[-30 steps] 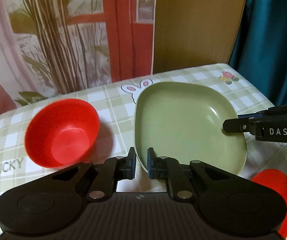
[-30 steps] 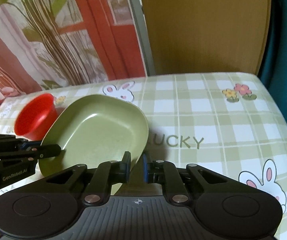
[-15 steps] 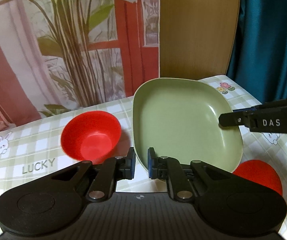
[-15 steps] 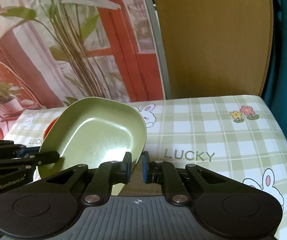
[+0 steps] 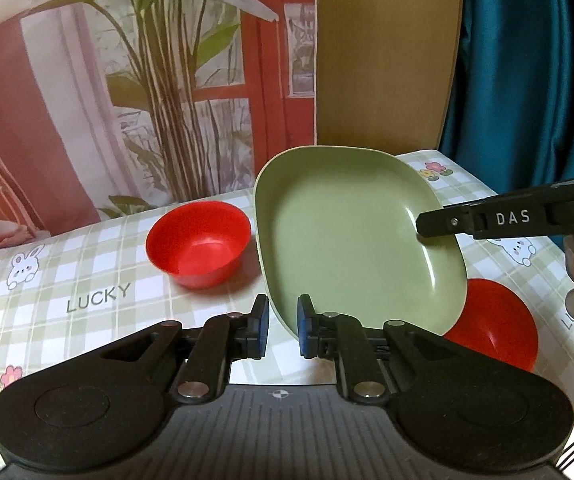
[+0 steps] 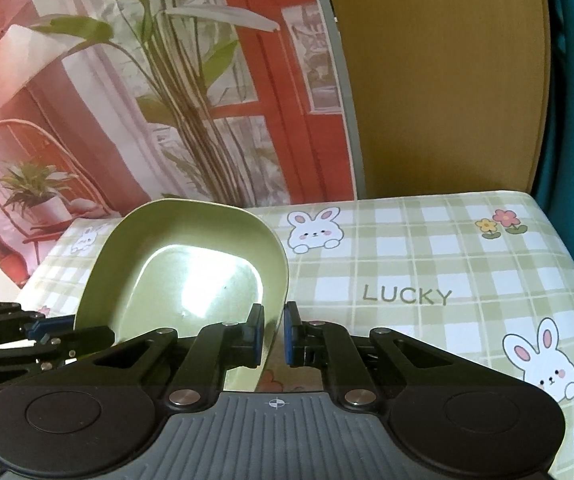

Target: Organize plates and bowls

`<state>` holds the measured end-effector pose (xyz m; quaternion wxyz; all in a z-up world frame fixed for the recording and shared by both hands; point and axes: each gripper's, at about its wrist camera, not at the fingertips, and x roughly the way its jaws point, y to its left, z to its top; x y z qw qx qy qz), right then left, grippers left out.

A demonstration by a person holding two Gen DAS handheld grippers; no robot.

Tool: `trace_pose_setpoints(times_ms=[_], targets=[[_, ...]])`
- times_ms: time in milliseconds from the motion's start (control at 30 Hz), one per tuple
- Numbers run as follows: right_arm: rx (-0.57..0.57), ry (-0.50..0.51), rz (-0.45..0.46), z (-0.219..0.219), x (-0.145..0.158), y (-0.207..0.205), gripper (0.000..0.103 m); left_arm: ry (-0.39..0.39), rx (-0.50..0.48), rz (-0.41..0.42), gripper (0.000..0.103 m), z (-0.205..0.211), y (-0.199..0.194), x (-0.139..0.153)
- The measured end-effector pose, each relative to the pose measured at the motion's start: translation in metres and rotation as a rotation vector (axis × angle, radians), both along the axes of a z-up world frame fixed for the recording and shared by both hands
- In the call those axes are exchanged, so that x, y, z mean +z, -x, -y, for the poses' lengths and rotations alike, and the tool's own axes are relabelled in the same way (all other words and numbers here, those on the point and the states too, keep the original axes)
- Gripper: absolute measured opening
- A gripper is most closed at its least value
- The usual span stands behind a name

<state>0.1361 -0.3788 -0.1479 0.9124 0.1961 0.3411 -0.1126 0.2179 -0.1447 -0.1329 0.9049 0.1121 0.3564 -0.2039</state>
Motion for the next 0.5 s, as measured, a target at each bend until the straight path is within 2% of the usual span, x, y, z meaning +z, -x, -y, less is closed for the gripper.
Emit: trace_pose_setpoints(times_ms=[500], targets=[[0.034, 0.022, -0.016, -0.040, 0.009, 0.013, 0.009, 0.024, 0.020, 0.001, 0.017, -0.024, 0.043, 0.004]])
